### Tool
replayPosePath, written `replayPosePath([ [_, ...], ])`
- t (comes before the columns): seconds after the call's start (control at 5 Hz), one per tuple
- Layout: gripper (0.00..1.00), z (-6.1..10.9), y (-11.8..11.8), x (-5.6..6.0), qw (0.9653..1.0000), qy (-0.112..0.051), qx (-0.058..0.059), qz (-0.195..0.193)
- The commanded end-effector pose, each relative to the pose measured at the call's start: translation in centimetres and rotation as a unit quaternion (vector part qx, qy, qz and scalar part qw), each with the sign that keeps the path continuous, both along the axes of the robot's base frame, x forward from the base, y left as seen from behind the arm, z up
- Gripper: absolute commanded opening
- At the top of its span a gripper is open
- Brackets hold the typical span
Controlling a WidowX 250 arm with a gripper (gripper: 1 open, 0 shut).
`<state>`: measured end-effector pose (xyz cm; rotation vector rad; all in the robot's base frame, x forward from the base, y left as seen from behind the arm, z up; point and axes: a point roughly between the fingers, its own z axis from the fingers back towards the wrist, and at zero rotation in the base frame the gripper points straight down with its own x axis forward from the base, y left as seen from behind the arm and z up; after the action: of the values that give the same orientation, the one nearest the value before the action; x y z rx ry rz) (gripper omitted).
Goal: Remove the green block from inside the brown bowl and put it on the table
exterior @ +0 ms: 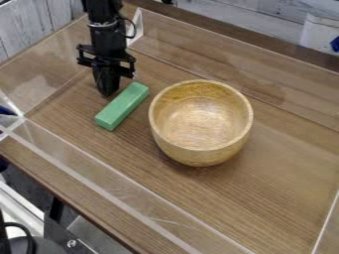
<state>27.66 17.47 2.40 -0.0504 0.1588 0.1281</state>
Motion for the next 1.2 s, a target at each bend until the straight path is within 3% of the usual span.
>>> replayPosePath([
  [0.0,1.00,1.6,0.8,0.9,0.9996,-0.023,0.014,0.003],
  [0.2,1.00,2.0,0.7,1.0,0.9996,-0.024,0.014,0.004],
  [0.4,1.00,3.8,0.4,1.2,0.9991,-0.039,0.013,0.000],
  [0.8,1.00,10.1,-1.6,2.0,0.9953,-0.091,0.024,-0.020],
  [1.0,1.00,12.8,-2.6,1.9,0.9927,-0.115,0.022,-0.027],
])
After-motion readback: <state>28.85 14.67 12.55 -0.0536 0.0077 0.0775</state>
